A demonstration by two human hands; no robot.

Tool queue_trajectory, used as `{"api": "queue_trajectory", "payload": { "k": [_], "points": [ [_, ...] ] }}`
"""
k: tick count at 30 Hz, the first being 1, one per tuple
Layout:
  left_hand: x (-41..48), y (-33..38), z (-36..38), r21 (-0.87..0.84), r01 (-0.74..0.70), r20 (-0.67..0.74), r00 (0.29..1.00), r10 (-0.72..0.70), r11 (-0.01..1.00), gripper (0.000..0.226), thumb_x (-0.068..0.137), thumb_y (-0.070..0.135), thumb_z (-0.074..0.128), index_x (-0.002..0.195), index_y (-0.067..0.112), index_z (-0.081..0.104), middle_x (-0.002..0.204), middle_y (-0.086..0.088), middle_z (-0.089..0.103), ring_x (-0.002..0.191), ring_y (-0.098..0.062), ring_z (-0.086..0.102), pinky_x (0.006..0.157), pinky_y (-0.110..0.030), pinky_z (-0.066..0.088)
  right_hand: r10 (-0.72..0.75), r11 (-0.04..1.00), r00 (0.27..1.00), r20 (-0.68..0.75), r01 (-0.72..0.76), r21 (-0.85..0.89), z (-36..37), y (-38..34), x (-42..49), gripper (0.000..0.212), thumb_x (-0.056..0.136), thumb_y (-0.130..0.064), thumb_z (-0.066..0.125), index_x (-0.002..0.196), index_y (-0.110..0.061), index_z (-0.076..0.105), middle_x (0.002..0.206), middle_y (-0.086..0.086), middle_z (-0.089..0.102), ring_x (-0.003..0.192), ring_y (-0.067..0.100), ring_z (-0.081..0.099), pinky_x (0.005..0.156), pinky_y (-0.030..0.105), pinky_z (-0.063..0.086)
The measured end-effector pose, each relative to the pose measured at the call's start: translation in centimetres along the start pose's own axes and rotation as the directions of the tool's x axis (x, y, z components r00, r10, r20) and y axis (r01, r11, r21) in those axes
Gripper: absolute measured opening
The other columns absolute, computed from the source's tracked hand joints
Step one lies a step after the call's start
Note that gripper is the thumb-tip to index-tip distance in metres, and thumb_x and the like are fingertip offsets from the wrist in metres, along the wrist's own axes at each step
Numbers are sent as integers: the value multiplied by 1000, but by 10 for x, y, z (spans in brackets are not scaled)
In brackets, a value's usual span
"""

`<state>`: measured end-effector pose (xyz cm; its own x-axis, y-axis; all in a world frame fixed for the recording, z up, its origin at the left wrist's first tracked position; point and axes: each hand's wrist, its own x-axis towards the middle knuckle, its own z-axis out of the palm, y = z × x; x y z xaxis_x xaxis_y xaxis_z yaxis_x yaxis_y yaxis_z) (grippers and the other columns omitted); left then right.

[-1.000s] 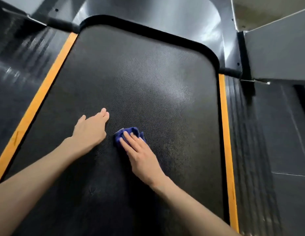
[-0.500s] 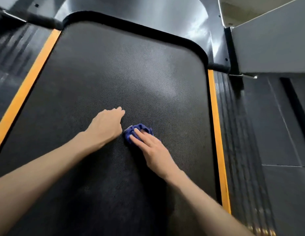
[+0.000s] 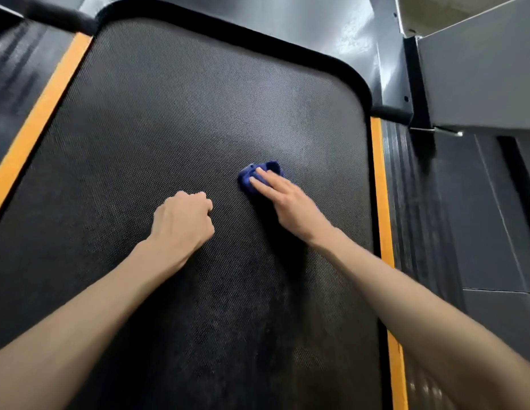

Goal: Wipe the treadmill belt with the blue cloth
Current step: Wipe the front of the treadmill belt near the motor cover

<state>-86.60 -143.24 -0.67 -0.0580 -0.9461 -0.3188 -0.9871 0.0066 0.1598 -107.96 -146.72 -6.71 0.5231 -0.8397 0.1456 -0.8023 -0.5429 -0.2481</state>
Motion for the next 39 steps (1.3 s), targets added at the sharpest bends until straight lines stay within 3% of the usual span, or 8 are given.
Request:
{"api": "queue_trajectory", "payload": {
  "k": [2,6,10,13,19,28,34,39],
  "points": [
    [0,-2,-3,-97,42,4,999,-42,994,31,92,19,44,118,20,61,109,-18,59,100,-38,56,78,-36,43,236,972,968,-87,-236,12,-10,34,-12,53,77,7,40,126,-2,57,135,17,52,125,30,49,109,21,22],
    [-6,0,-3,-40,8,-7,1000,-8,999,36,92,24,42,126,24,54,118,-5,59,106,-31,55,81,-35,44,727,682,651,-219,-723,113,-16,67,-24,53,82,3,37,132,-3,51,142,18,43,133,31,40,111,27,21],
    [-13,6,1,59,-53,-8,999,54,997,40,94,35,41,130,17,45,128,3,49,111,-22,52,89,-36,42,333,939,939,-91,-320,128,7,-11,-22,49,79,0,41,125,-5,58,135,15,52,127,27,46,111,23,21],
    [-11,9,2,65,-60,-2,998,61,996,44,95,38,43,132,15,43,131,1,46,116,-22,49,94,-38,40,35,998,999,22,-37,60,8,-12,-29,48,83,-3,39,128,-9,56,137,11,51,127,25,47,110,34,32],
    [-14,-2,13,4,-135,17,991,135,991,51,94,28,47,141,13,34,151,-1,27,134,-20,32,108,-41,28,734,676,666,-132,-736,41,-14,62,16,54,83,2,38,137,-3,43,147,18,35,133,35,34,110,34,24],
    [-12,-3,18,27,-154,6,988,154,988,51,94,28,46,141,12,33,151,-3,26,136,-18,30,110,-42,26,197,980,980,19,-197,10,-10,-13,-98,57,79,-1,31,130,-10,56,139,8,48,131,26,43,111,35,30],
    [-13,-4,21,55,-172,-10,985,173,984,50,93,28,48,138,10,35,148,-4,30,132,-19,35,107,-43,30,755,653,652,-76,-757,-10,-36,89,-23,60,79,6,37,139,-2,39,150,21,28,137,39,25,111,45,19],
    [-12,-5,25,47,-191,-16,981,192,980,50,91,25,50,136,7,38,145,-6,34,130,-20,36,105,-47,32,714,699,690,-122,-713,57,-21,47,-63,65,80,15,40,142,-2,34,151,18,27,141,32,23,117,35,16]
  ]
}}
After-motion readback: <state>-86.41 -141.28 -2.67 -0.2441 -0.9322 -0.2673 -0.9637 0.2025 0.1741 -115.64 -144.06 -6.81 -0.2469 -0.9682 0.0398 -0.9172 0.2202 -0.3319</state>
